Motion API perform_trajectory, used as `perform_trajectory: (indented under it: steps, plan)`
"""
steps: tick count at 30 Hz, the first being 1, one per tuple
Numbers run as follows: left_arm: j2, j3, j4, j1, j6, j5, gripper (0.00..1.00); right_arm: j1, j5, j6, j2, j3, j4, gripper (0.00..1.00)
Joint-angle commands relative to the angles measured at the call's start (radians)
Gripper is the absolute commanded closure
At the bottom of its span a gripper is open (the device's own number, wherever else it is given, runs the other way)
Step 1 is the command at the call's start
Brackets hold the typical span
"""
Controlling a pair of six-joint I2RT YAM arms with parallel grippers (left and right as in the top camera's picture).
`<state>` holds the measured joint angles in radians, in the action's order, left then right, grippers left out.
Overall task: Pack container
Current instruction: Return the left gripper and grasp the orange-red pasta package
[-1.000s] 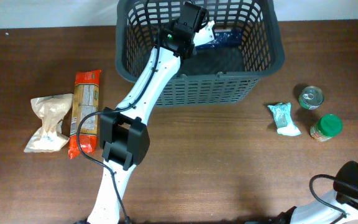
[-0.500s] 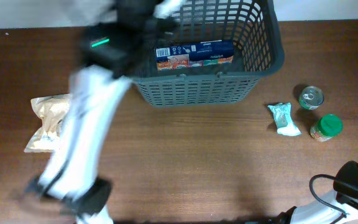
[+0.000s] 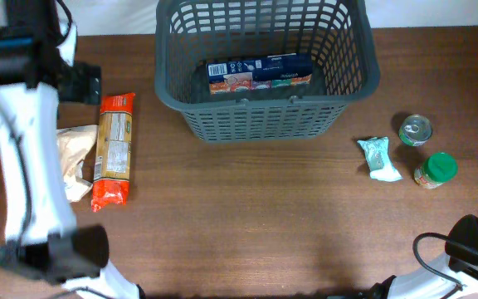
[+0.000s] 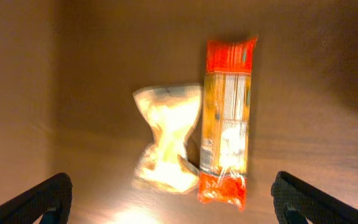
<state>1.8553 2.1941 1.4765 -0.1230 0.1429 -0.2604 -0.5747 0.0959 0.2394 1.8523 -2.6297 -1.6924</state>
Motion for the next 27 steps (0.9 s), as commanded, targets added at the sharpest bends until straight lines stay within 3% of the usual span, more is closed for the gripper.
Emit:
perform_trajectory:
  steps: [1, 8, 22, 24, 27]
  plan:
    - [0.084, -0.149, -0.055, -0.030, -0.102, 0.047, 0.06, -0.003, 0.005, 0.008, 0.003, 0.002, -0.006, 0.01]
    - [0.271, -0.295, -0.188, -0.036, -0.098, 0.044, 0.06, -0.003, 0.005, 0.008, 0.003, 0.002, -0.006, 0.01]
    - [0.511, -0.296, -0.247, -0.037, -0.060, 0.111, 0.09, -0.003, 0.005, 0.008, 0.002, 0.002, -0.006, 0.01]
    - [0.512, -0.296, -0.258, -0.037, -0.060, 0.111, 0.11, -0.003, 0.005, 0.008, 0.002, 0.002, -0.006, 0.01]
    - [0.515, -0.296, -0.274, -0.039, -0.060, 0.112, 0.25, -0.003, 0.005, 0.008, 0.002, 0.002, -0.006, 0.01]
